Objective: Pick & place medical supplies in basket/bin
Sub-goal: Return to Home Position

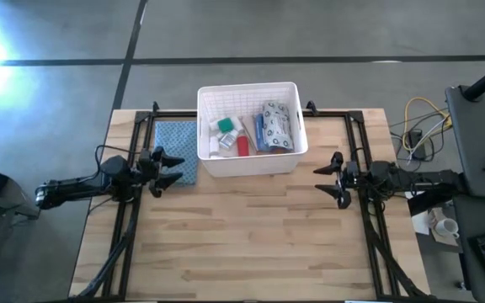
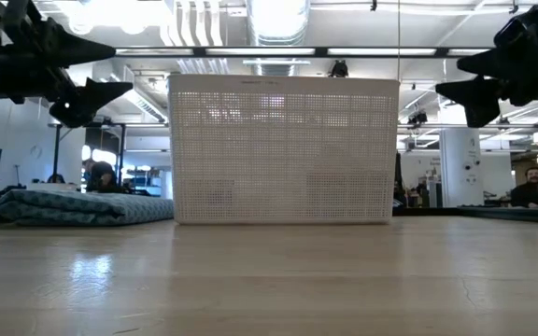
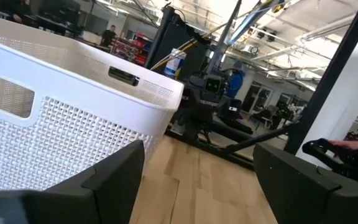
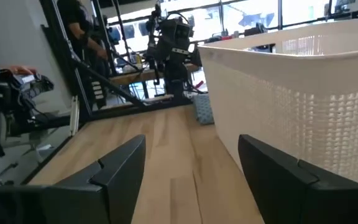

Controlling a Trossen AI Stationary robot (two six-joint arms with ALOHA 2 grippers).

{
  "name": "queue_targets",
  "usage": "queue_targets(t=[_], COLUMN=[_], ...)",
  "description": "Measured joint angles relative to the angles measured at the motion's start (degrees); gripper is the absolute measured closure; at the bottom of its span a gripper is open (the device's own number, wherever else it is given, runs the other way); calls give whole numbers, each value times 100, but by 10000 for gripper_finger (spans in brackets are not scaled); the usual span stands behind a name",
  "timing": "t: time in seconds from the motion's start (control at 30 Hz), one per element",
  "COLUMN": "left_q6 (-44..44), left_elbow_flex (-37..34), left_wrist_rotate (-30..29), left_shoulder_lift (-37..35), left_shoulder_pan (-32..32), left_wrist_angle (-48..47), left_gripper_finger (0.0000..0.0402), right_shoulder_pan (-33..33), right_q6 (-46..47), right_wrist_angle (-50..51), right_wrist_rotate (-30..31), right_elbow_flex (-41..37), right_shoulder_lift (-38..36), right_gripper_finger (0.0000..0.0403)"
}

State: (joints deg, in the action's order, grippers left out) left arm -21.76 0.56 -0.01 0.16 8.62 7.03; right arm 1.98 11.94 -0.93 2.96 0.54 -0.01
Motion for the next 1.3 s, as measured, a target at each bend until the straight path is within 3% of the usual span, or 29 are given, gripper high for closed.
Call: queue_targets(t=[1.3], left_q6=[0], left_elbow_flex=[2], left_wrist_rotate=[1], left_shoulder_lift=[2145], left_shoulder_pan=[0], left_wrist_angle=[-84], left_gripper_finger=[121], right_shoulder_pan=[0], right_q6=[0], right_wrist_angle=[4], right_wrist_rotate=[7], right_elbow_flex=[2], right_shoulder_lift=[166], right_gripper_finger=[154])
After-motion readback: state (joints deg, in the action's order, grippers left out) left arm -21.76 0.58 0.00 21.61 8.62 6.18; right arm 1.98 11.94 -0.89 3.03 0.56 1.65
